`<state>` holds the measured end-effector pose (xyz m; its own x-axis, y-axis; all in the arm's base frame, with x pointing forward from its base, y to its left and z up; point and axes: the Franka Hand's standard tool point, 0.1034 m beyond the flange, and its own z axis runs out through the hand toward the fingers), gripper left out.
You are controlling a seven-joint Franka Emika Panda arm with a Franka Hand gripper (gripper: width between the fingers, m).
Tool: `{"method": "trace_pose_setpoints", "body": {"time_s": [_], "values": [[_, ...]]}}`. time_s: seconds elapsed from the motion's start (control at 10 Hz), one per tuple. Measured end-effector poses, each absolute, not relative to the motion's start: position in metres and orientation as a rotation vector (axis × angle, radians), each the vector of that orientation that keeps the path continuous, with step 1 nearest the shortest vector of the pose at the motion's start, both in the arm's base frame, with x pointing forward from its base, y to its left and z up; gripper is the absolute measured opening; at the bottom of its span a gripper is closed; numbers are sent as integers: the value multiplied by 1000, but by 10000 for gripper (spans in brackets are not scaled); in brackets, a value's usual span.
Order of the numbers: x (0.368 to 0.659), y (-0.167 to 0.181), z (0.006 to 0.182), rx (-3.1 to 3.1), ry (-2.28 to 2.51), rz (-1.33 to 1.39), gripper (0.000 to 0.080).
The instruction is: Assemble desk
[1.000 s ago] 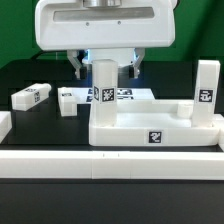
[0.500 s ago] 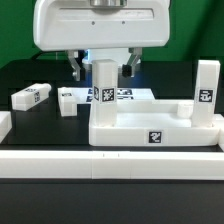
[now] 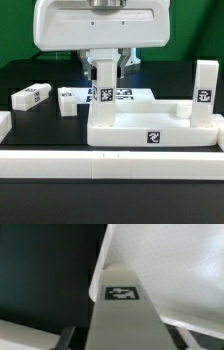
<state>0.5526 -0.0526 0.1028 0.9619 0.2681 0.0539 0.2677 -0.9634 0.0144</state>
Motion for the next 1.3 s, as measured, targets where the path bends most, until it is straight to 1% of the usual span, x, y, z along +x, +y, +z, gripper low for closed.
{"method": "trace_pose_setpoints", "body": {"time_s": [0.2, 0.3, 0.8, 1.3], "values": [[553, -53, 103, 3114, 364, 88, 288], [552, -53, 103, 3145, 164, 93, 288], [552, -53, 102, 3127, -526, 126, 289], [553, -54, 102, 2861, -1468, 138, 290]]}}
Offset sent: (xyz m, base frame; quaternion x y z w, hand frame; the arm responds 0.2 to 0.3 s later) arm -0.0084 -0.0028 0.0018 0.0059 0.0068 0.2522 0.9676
